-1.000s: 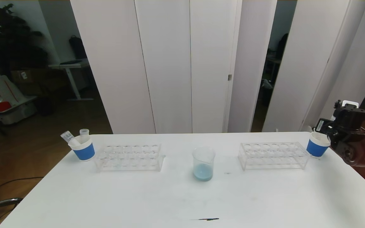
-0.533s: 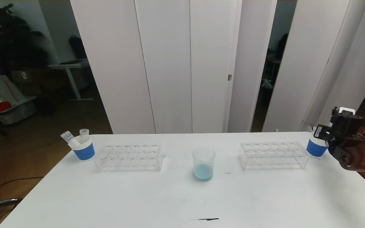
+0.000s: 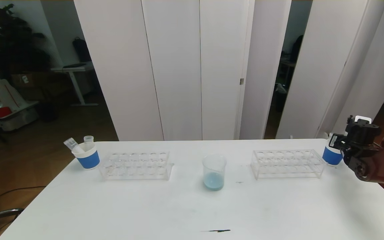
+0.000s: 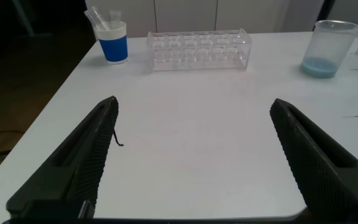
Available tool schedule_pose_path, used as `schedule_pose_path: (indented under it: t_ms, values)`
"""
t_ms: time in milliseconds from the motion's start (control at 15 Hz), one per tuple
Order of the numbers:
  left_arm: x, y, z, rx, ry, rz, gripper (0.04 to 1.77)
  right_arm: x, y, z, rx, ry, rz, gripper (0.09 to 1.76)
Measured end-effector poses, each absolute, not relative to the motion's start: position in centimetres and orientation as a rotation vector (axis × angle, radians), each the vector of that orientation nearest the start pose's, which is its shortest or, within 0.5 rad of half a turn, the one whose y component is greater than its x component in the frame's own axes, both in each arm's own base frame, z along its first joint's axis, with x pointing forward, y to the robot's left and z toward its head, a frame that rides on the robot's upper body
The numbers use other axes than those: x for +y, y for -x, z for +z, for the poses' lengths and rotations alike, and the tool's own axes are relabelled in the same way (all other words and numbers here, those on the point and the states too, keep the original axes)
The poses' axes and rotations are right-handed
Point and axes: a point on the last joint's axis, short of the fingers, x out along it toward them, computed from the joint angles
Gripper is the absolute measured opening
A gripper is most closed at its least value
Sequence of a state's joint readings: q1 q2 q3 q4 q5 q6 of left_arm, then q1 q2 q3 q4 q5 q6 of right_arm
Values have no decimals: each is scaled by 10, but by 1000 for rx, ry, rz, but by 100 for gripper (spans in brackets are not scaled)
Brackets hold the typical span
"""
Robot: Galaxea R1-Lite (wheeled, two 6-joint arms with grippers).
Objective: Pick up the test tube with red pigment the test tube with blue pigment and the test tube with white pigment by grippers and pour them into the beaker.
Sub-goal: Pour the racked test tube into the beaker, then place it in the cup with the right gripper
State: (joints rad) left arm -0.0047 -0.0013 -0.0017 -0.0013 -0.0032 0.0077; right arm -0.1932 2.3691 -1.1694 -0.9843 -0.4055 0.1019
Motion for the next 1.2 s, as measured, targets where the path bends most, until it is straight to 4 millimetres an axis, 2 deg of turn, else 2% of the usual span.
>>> schedule_pose_path:
  t_ms: [267,333,400,467,533,600,1200]
  values:
    - [0,23,76,-4,-8,-8,174,-95,-437,52,188,-74,-605,61]
    - [0,23,76,-4,-8,-8,174,-95,-437,52,188,-75,-605,77]
    - [0,23,76,-4,-8,-8,174,-95,-437,52,184,-75,-606,106]
    - [0,23,76,-4,-8,-8,174,-96,-438,53,180,-74,-609,144]
    - [0,23,76,-4,-8,-7,174,-95,-438,54,174,-74,-609,166]
    - [0,23,76,-4,-8,-7,174,-95,-439,55,165,-76,-604,173]
    - [0,23,76,-4,-8,-8,174,-92,-439,56,166,-66,-595,173]
